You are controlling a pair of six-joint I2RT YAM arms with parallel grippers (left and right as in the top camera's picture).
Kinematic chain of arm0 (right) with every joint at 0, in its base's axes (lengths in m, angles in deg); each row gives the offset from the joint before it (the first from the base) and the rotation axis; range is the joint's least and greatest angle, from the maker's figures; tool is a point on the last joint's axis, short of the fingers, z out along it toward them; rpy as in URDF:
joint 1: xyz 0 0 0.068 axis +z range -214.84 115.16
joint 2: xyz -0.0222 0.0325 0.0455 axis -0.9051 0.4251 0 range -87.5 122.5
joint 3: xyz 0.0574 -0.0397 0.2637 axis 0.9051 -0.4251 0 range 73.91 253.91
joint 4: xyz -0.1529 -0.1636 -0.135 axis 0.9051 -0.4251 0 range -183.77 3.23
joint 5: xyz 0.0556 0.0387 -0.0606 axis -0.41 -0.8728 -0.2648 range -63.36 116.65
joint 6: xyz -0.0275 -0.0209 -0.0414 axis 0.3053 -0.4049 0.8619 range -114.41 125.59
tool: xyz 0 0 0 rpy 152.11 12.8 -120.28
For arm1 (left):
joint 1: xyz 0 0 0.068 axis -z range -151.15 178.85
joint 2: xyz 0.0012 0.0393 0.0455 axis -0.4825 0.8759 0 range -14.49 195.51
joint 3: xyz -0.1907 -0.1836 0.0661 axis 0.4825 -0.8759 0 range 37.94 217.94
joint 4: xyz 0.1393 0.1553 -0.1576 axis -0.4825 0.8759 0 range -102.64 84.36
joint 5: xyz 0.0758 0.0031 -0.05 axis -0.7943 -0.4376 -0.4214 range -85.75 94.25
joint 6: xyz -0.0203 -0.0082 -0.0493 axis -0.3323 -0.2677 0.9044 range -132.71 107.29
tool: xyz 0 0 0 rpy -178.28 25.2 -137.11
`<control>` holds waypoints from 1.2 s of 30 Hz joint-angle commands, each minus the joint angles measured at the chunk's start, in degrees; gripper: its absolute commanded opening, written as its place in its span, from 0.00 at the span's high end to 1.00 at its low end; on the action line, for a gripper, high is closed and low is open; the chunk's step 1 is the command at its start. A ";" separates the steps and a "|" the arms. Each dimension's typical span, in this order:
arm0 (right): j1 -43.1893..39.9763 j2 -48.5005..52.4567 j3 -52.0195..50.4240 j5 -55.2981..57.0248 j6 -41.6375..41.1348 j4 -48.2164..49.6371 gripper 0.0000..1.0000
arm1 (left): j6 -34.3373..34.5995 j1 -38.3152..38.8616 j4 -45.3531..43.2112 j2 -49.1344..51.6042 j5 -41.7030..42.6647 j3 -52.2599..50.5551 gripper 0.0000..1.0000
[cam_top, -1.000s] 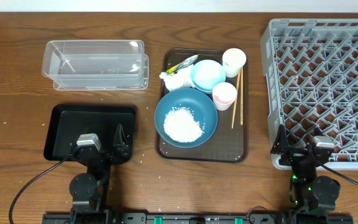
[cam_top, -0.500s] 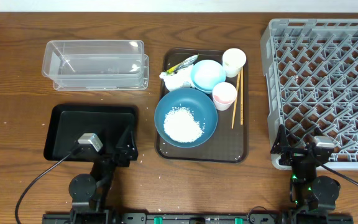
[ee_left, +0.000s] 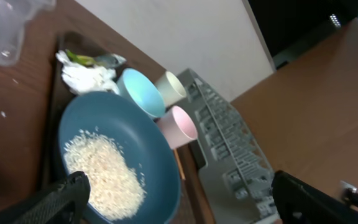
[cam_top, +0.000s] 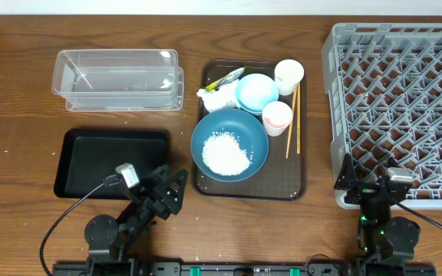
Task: Sort waste into correct bins and load items into the dishwasher rack
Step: 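Move the left gripper over the blue plate of rice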
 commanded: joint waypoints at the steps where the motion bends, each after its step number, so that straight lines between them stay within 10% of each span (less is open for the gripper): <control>1: 1.49 -0.28 -0.07 -0.37 -0.42 -0.22 0.01 | 1.22 -0.24 1.22 -0.44 0.44 -0.17 0.04; 14: 1.49 -0.28 -0.07 -0.37 -0.42 -0.22 0.01 | -11.78 -0.24 5.75 17.38 -1.27 16.17 0.03; 24: 1.49 -0.28 -0.07 -0.39 -0.42 -0.22 0.01 | -26.58 -0.17 38.34 44.48 -5.62 43.65 0.03; 36: 1.49 -0.28 -0.07 -0.37 -0.42 -0.22 0.01 | -18.40 0.63 40.89 50.07 8.96 47.52 0.03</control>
